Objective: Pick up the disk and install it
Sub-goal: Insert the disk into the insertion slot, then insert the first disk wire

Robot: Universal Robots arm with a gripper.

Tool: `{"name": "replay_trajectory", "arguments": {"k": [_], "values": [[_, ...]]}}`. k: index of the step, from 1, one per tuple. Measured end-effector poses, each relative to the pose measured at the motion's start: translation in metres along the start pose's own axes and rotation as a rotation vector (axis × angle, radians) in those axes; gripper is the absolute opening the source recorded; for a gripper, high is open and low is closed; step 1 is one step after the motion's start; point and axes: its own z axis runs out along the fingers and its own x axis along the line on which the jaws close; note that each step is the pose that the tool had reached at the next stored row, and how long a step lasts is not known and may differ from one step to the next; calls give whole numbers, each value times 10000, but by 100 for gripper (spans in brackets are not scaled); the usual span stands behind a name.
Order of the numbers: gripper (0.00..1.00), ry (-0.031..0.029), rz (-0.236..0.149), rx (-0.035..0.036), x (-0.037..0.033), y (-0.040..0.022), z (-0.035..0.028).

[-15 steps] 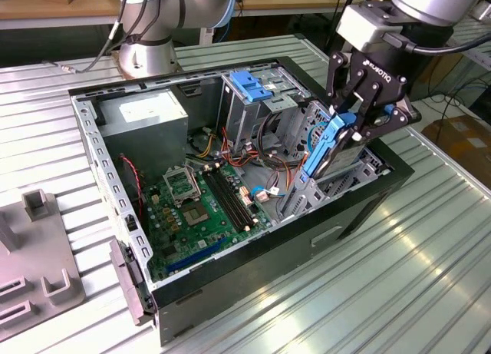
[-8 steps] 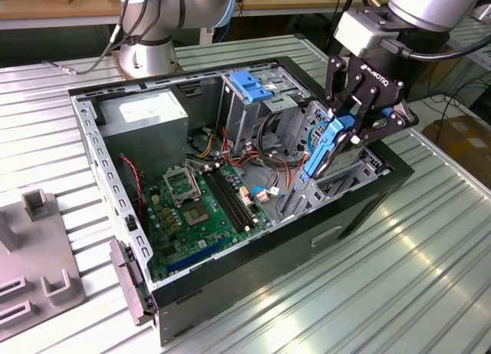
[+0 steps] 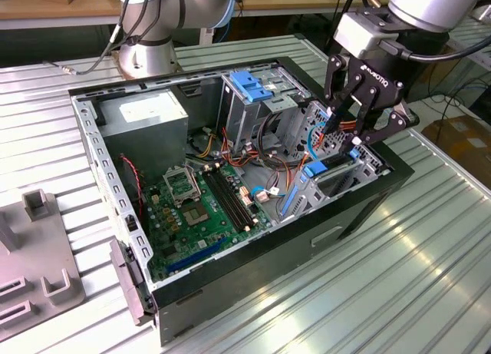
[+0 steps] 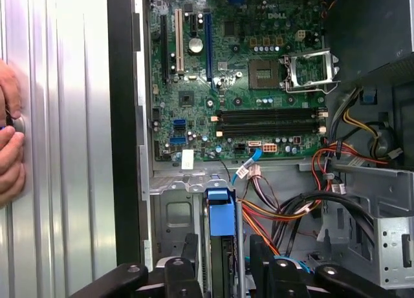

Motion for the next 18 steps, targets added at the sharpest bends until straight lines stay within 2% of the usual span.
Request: {"name": "replay_trajectory", "arguments": {"k": [2, 7, 8, 12, 18], "values": [[43, 0, 1, 0, 0, 0, 1], [12, -1, 0, 8, 5, -18, 45], [10, -1, 0, 15, 9, -24, 65], [10, 0, 0, 21, 12, -36, 98], [10, -1, 0, 21, 12, -37, 107]]}}
